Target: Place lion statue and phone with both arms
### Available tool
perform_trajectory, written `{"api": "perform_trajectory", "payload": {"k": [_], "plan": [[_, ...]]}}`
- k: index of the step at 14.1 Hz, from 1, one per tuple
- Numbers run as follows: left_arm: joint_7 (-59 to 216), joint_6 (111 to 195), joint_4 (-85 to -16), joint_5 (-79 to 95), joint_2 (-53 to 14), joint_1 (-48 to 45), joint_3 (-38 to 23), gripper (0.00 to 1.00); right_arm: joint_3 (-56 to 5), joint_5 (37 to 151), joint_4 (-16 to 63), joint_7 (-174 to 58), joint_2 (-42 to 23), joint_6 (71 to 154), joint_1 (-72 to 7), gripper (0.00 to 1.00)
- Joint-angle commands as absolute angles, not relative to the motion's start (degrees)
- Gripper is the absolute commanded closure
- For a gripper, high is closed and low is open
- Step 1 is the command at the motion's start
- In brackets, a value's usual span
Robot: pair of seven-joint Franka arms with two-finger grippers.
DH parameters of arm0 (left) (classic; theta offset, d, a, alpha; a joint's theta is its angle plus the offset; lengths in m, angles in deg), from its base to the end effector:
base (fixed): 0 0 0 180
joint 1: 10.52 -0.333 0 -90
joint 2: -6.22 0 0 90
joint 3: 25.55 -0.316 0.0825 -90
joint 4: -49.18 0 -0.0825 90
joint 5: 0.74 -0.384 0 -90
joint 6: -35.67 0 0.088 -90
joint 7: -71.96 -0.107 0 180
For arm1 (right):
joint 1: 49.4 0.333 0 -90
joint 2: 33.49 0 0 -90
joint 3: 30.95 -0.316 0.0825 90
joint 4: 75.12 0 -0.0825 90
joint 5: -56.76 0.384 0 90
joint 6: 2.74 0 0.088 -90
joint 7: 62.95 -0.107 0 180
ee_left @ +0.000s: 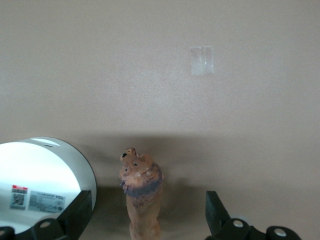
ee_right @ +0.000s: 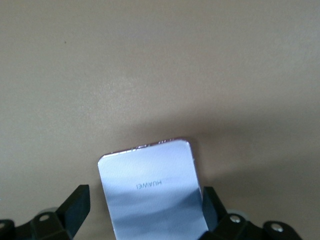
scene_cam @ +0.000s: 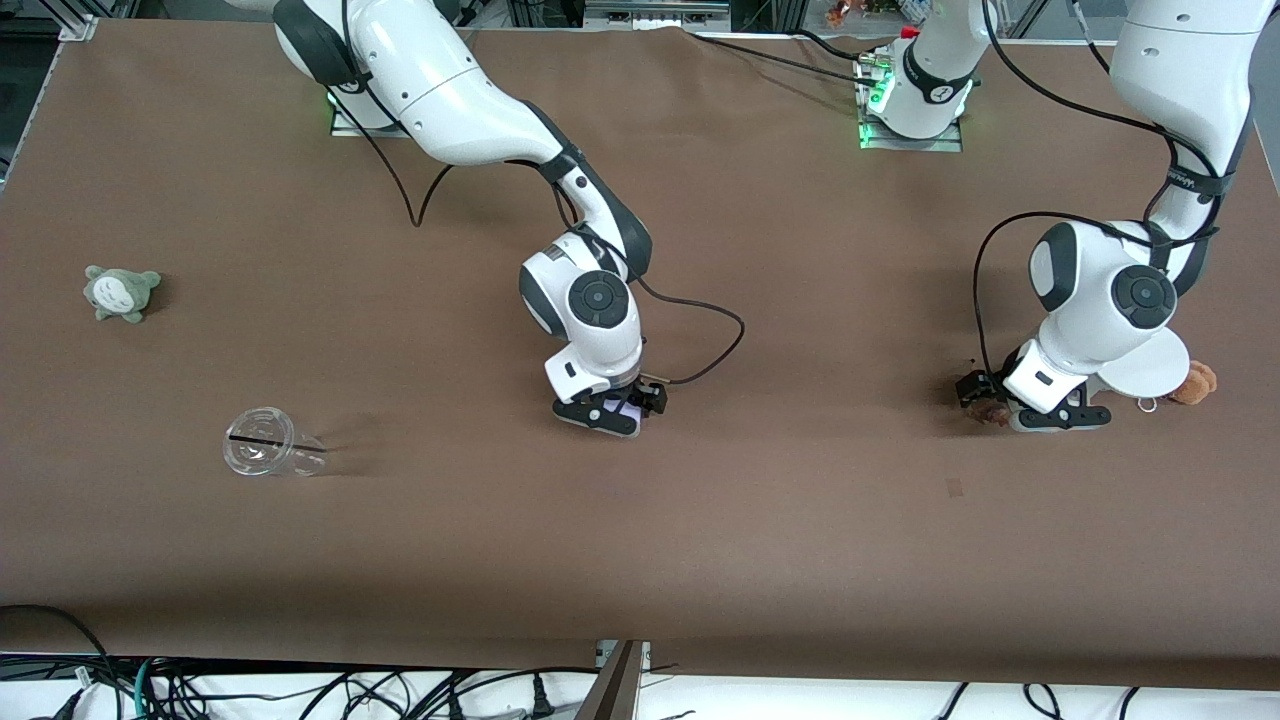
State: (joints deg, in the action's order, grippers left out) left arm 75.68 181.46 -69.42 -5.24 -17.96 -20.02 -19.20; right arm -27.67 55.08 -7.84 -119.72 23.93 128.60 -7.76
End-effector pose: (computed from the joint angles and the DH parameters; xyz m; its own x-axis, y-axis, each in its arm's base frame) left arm 0.5955 0.0329 0.2309 0.9962 0.0670 0.0562 0.0670 -0.9978 0.0013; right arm 0.5984 0.4898 0.1875 0.9544 -0.2719 0.1235 -0.2668 -0.9621 -0.0566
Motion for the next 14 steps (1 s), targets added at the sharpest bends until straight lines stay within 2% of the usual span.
{"api": "perform_trajectory", "payload": {"k": [1,5,11,14], "plan": [[79.15,175.69,-67.45,-6.28,-15.76,-19.57,-17.56,0.00,-27.09,53.95,-9.64,-117.80,24.87,128.48,-7.57,0.00],[83.38,164.90,-60.79,-6.28,-14.35,-19.57,-14.22,0.00,-27.09,53.94,-9.73,-116.21,24.96,129.09,-7.74,0.00],[81.02,139.07,-38.66,-5.93,-14.26,-20.18,-14.04,0.00,-27.09,53.86,-9.12,-116.56,26.53,131.91,-7.39,0.00],[80.66,133.59,-31.78,-5.40,-14.26,-20.27,-14.13,0.00,-27.17,53.94,-9.12,-116.73,26.54,131.91,-7.39,0.00]]}}
